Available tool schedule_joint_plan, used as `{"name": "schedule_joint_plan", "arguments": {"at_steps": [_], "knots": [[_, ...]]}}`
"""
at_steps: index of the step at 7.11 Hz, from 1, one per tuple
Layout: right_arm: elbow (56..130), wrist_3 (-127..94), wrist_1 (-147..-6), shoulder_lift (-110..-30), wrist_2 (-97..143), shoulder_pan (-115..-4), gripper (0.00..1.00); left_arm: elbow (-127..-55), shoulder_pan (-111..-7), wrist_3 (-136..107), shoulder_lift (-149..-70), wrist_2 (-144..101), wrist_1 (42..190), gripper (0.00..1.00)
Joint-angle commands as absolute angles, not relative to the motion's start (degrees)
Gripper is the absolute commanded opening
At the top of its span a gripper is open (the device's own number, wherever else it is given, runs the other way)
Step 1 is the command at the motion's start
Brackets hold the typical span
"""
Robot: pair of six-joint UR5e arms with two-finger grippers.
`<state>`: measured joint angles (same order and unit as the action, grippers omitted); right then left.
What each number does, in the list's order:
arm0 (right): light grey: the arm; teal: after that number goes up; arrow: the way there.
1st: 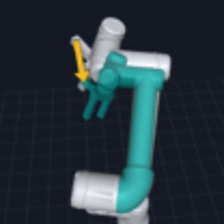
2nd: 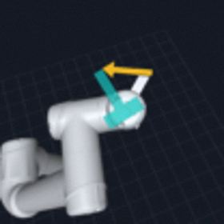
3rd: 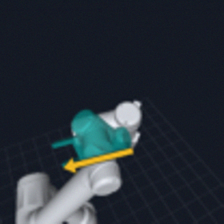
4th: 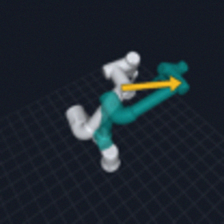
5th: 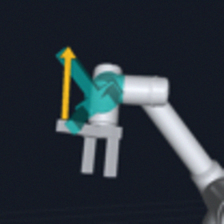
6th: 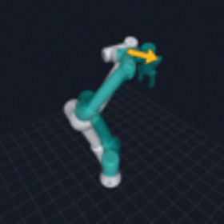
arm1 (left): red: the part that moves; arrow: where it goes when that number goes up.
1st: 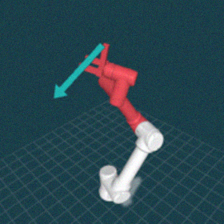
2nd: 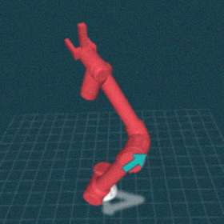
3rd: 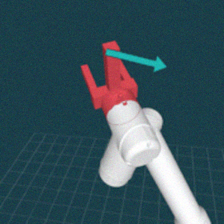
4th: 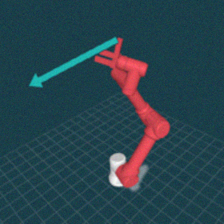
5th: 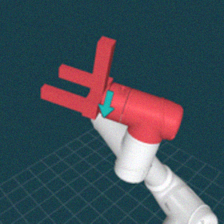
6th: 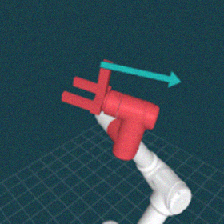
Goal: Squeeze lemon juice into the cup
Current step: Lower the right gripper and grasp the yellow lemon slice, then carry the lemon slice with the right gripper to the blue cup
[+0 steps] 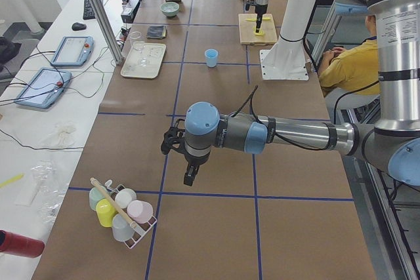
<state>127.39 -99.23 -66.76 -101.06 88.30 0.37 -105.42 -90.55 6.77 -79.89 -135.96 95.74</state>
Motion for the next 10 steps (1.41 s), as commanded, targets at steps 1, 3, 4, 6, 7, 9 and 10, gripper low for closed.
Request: {"name": "schedule_joint_plan", "arguments": {"at_steps": [1,3,4,6,7,9,10], "knots": [[129.62,-99.23,-68.80,-100.90,88.33,-0.96,0.63,-105.47,-90.62,6.77,-79.80,-135.97,95.80,1.00],[131.22,-99.14,-71.36,-97.41,88.85,-2.89,0.63,-105.47,-90.62,6.77,-79.80,-135.97,95.71,1.00],[130.70,-99.05,-72.67,-93.99,88.94,-4.38,0.63,-105.38,-90.53,6.77,-79.80,-135.97,95.71,1.00],[127.82,-99.05,-84.05,-79.71,91.83,-10.34,0.63,-105.38,-90.62,6.77,-79.80,-136.05,95.71,1.00],[124.57,-98.97,-88.29,-72.41,94.46,-13.94,0.63,-105.29,-90.62,6.77,-79.80,-135.97,95.71,1.00],[114.14,-99.05,-89.03,-59.57,95.54,-18.70,0.63,-105.38,-90.53,6.77,-79.80,-136.05,95.71,1.00],[110.17,-99.14,-88.95,-55.76,96.58,-20.63,0.64,-105.38,-90.61,6.77,-79.80,-136.05,95.71,1.00]]}}
